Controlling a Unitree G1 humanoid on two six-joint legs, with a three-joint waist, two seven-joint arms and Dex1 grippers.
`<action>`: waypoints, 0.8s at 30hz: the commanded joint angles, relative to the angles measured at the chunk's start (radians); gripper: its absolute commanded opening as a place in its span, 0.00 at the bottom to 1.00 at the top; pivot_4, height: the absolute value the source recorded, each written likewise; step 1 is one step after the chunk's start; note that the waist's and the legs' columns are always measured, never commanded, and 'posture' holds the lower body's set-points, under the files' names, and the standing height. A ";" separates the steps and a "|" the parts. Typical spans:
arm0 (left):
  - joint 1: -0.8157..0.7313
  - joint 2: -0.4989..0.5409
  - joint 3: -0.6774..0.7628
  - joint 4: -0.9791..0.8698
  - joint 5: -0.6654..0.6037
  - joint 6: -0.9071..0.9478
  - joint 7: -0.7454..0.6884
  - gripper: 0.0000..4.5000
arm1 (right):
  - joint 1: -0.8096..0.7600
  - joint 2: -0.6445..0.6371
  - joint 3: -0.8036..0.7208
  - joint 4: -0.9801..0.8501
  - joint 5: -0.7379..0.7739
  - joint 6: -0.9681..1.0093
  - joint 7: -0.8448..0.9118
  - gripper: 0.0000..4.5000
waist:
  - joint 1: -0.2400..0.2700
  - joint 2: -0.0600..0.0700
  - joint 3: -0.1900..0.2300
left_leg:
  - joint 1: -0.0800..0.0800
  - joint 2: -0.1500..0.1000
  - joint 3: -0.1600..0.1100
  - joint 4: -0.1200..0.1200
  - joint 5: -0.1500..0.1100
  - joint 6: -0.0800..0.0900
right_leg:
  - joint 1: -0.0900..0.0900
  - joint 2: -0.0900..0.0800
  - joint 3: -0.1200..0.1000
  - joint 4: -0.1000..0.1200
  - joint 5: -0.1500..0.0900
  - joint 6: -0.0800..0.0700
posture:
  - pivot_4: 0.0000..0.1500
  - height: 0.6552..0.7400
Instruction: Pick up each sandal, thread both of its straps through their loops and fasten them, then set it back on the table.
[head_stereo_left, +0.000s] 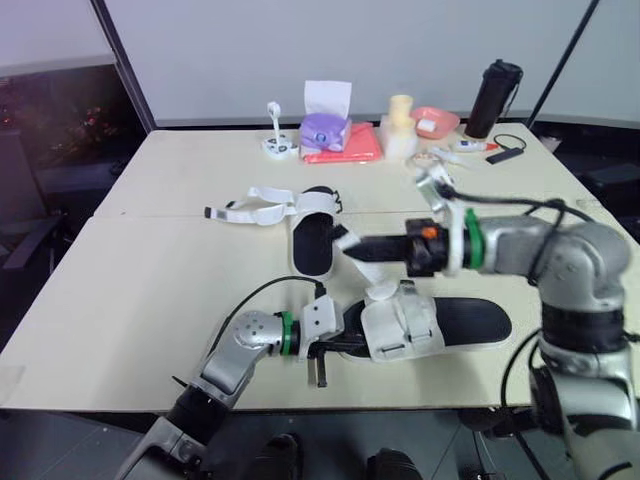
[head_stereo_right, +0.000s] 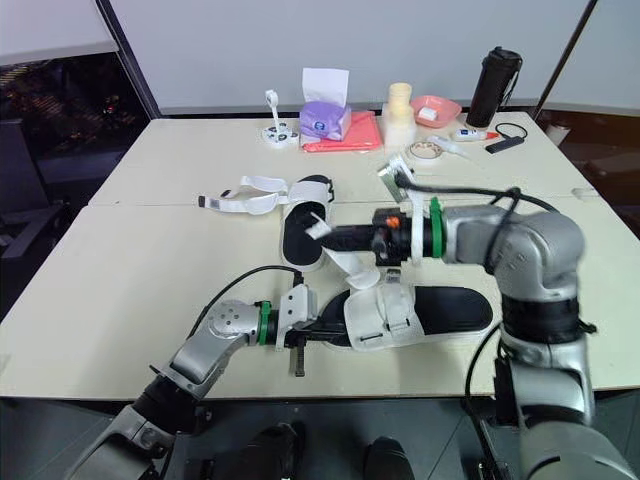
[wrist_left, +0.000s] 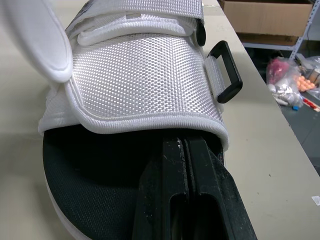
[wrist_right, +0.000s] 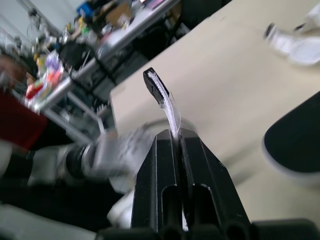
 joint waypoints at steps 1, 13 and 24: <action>0.020 0.007 -0.015 0.042 0.028 0.039 0.012 0.00 | 0.116 -0.051 -0.073 -0.197 0.100 -0.027 0.007 0.01 | 0.000 0.000 0.000 | 0.000 0.000 0.001 0.000 0.000 0.000 | 0.000 0.000 0.000 0.000 0.000 0.000 | 1.00 1.00; 0.000 0.017 -0.012 0.067 0.023 0.047 -0.023 0.00 | 0.642 -0.352 0.155 -0.363 -0.275 -0.565 0.188 0.06 | -0.004 0.000 0.000 | 0.001 0.000 0.003 0.001 0.000 0.000 | 0.006 0.000 -0.001 -0.002 0.000 0.001 | 1.00 1.00; -0.007 0.005 -0.016 0.087 0.028 0.036 -0.022 0.00 | 0.876 -0.513 0.056 -0.367 -0.404 -0.775 0.280 0.99 | -0.001 -0.001 0.000 | 0.001 0.002 0.003 0.001 -0.001 0.000 | 0.007 0.000 -0.001 -0.002 -0.001 0.000 | 1.00 1.00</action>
